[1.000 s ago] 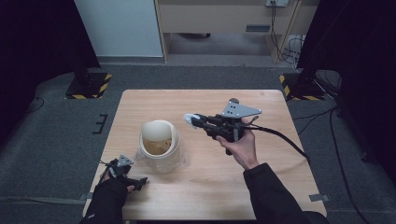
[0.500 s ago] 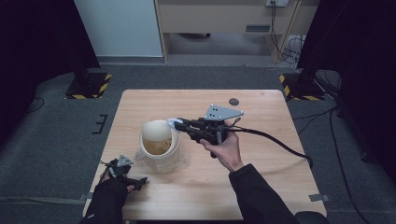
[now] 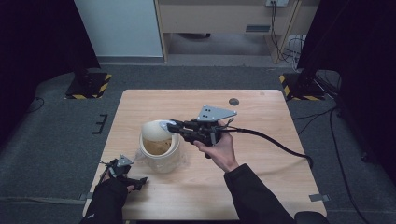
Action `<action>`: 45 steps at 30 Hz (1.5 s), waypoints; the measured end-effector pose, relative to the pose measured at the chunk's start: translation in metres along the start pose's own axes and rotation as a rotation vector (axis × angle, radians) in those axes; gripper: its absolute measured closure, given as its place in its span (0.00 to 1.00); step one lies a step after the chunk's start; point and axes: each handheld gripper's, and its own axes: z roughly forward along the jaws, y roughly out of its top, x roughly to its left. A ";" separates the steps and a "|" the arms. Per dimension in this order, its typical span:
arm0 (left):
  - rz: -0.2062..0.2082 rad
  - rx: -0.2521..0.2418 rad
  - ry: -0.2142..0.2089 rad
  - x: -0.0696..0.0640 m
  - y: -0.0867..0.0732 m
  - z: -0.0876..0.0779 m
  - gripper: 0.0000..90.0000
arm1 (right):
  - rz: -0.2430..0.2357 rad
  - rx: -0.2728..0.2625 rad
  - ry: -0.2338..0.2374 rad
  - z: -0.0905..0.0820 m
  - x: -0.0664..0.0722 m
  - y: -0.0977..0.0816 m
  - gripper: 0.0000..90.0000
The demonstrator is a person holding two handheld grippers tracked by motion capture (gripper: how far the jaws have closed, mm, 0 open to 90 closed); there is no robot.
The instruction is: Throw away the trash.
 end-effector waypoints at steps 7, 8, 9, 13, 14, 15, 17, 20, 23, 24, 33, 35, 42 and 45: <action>-0.001 -0.002 0.000 0.000 0.000 0.000 0.01 | -0.001 0.014 0.035 0.013 0.008 0.001 0.90; -0.002 -0.002 0.000 0.000 0.000 0.000 0.01 | 0.000 0.013 0.039 0.014 0.008 0.000 0.90; -0.001 -0.001 0.000 0.000 0.000 0.000 0.01 | 0.003 0.015 0.040 0.014 0.008 -0.001 0.90; 0.000 -0.001 0.001 0.000 0.000 0.000 0.01 | 0.004 0.026 0.049 0.018 0.010 -0.006 0.90; -0.001 -0.002 0.001 0.000 0.000 0.000 0.01 | 0.005 0.032 0.052 0.019 0.011 -0.007 0.90; 0.000 -0.002 0.001 0.000 0.000 0.000 0.01 | 0.005 0.036 0.054 0.020 0.011 -0.009 0.90; 0.000 -0.002 0.001 0.000 0.000 0.000 0.01 | 0.005 0.044 0.059 0.021 0.012 -0.012 0.90; 0.000 -0.002 0.000 0.000 0.000 0.000 0.01 | 0.004 0.058 0.060 0.024 0.013 -0.016 0.90; 0.000 -0.002 0.000 0.000 0.000 0.000 0.01 | 0.003 0.072 0.062 0.026 0.013 -0.020 0.90; 0.000 -0.002 0.001 0.000 0.000 0.000 0.01 | 0.007 0.076 0.064 0.027 0.014 -0.021 0.90; 0.000 -0.001 0.000 0.000 0.000 0.000 0.01 | 0.018 0.109 0.092 0.037 0.018 -0.036 0.90; 0.000 -0.002 0.000 0.000 0.000 0.000 0.01 | 0.020 0.120 0.096 0.040 0.018 -0.040 0.90; 0.000 -0.002 0.000 0.000 0.000 0.000 0.01 | 0.022 0.159 0.097 0.047 0.017 -0.049 0.90; 0.001 -0.001 0.000 0.000 0.000 0.000 0.01 | 0.014 0.172 0.091 0.049 0.016 -0.051 0.90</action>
